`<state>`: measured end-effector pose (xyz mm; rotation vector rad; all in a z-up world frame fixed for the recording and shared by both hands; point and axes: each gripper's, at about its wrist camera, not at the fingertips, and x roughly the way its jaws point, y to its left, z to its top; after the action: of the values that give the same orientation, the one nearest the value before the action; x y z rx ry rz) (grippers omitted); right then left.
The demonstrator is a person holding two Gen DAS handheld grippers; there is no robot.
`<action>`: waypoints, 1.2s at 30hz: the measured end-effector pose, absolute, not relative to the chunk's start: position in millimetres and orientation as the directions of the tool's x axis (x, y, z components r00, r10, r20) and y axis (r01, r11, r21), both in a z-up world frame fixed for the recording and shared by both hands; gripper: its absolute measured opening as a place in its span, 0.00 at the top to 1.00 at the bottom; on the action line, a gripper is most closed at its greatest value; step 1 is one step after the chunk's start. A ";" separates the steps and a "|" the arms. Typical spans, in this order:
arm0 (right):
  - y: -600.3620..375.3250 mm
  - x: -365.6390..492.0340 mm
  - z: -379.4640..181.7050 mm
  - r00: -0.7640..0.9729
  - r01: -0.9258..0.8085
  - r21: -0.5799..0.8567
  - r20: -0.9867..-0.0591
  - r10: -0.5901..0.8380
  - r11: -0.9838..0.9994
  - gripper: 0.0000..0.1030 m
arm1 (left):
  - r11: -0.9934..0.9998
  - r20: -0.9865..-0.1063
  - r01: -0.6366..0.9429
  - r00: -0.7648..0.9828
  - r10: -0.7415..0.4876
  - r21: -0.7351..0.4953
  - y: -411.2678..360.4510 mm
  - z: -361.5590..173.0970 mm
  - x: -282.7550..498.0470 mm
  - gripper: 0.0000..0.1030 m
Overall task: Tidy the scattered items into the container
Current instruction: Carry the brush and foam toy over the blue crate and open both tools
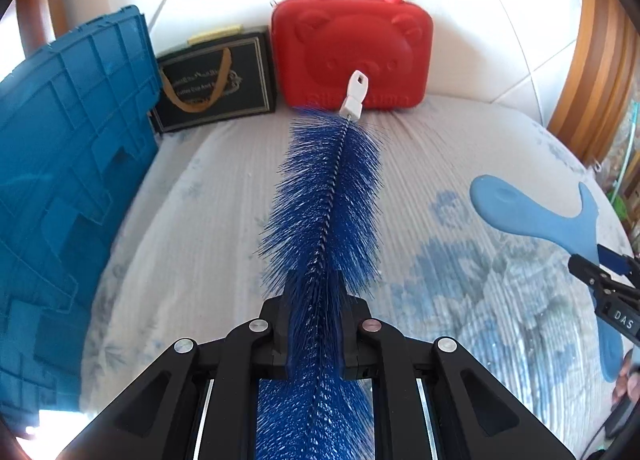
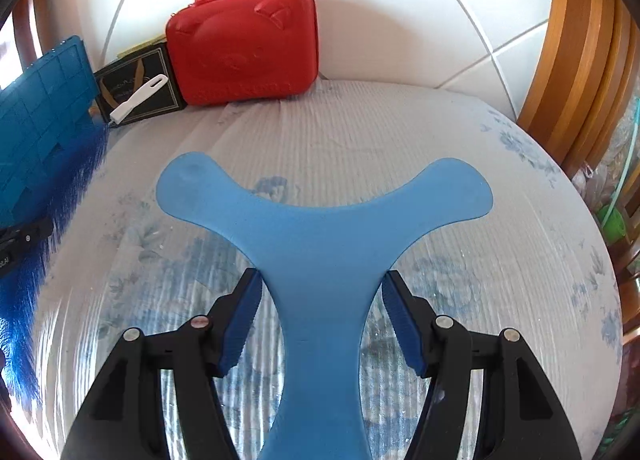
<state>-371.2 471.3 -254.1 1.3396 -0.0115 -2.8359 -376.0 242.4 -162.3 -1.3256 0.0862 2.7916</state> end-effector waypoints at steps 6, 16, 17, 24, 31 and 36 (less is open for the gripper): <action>429.9 -375.9 -203.8 -0.692 0.089 -0.016 -0.720 -0.050 -0.996 0.40 | -0.999 -0.734 -0.024 -0.679 -0.001 0.024 215.6 -126.3 -363.8 0.87; 335.0 -389.6 -122.9 -0.749 0.237 -0.052 -0.646 -0.148 -0.970 0.40 | -0.996 -0.678 0.079 -0.730 -0.079 0.031 157.5 -72.1 -341.4 0.87; 325.1 -391.1 -116.0 -0.751 0.249 -0.052 -0.642 -0.158 -0.967 0.40 | -0.996 -0.675 0.089 -0.733 -0.087 0.031 151.2 -67.9 -339.3 0.87; 258.9 -395.6 -70.4 -0.769 0.328 -0.092 -0.603 -0.209 -0.940 0.40 | -0.987 -0.645 0.162 -0.752 -0.135 0.017 101.7 -32.8 -330.4 0.87; 191.4 -404.7 -8.8 -0.793 0.391 -0.135 -0.551 -0.259 -0.910 0.40 | -0.975 -0.590 0.221 -0.788 -0.178 -0.001 47.5 26.5 -331.4 0.87; 134.4 -407.2 28.6 -0.798 0.439 -0.159 -0.520 -0.303 -0.884 0.40 | -0.962 -0.589 0.271 -0.775 -0.230 0.018 -1.0 58.1 -338.9 0.87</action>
<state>-407.2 134.4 28.6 0.6950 0.3842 -2.6259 -338.9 -1.0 58.1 -1.0584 -0.1167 3.2377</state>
